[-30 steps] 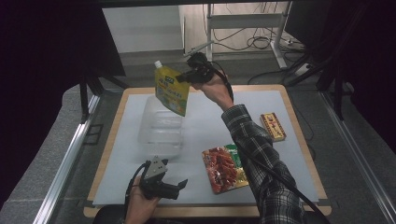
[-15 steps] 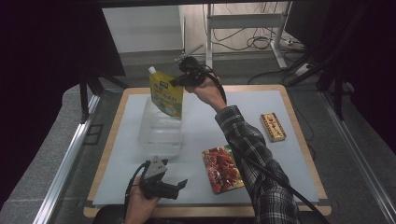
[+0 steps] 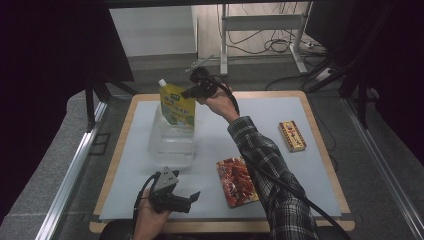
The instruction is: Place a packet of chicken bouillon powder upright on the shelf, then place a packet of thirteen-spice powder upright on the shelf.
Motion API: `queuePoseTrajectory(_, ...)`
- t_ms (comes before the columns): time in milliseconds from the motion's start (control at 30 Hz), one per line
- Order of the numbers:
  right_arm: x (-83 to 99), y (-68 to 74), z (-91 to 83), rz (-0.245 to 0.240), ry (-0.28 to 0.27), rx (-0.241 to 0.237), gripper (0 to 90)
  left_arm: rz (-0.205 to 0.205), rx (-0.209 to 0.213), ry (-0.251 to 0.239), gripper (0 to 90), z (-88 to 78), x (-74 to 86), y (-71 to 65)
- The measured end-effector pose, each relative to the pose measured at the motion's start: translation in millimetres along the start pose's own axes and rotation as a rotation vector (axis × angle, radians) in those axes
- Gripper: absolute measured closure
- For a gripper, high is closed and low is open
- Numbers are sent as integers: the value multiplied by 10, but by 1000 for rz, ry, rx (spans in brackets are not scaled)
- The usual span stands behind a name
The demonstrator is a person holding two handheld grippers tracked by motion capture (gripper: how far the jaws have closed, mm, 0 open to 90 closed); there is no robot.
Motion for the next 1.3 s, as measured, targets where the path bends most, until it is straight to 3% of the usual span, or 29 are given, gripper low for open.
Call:
queuePoseTrajectory(100, 14, 6, 17, 14, -17, 1, 892, 0, 2, 2, 1, 5, 2, -5)
queuePoseTrajectory(300, -5, 18, 67, 7, 11, 12, 891, 1, 2, 7, 1, 13, 6, -9)
queuePoseTrajectory(467, 25, -16, 32, 42, -25, 7, 862, -3, 3, 0, 0, -2, -3, 1)
queuePoseTrajectory(567, 19, -1, -9, 28, -30, 28, 758, -6, 3, 0, 0, 1, -2, 5)
queuePoseTrajectory(767, 8, 41, -135, -10, -40, 69, 662, -11, 3, -7, 0, 12, 0, 13)
queuePoseTrajectory(800, 35, 53, -164, -10, -36, 74, 612, -16, 6, -12, 0, 18, 1, 12)
queuePoseTrajectory(1033, 131, 107, -201, -9, -30, 74, 463, 8, 5, -20, 0, 46, 12, 20)
queuePoseTrajectory(1300, 201, 170, -287, -17, -42, 84, 288, 31, 10, 9, 0, 77, 33, 15)
Point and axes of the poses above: each handheld gripper's, and its own axes: z roughly forward along the jaws, x roughly out of its underside, y roughly to its left, the point moved 5 cm from there along z, roughly forward along the jaws, and after that the axes turned 15 degrees about -z, right-handed, at the moved point
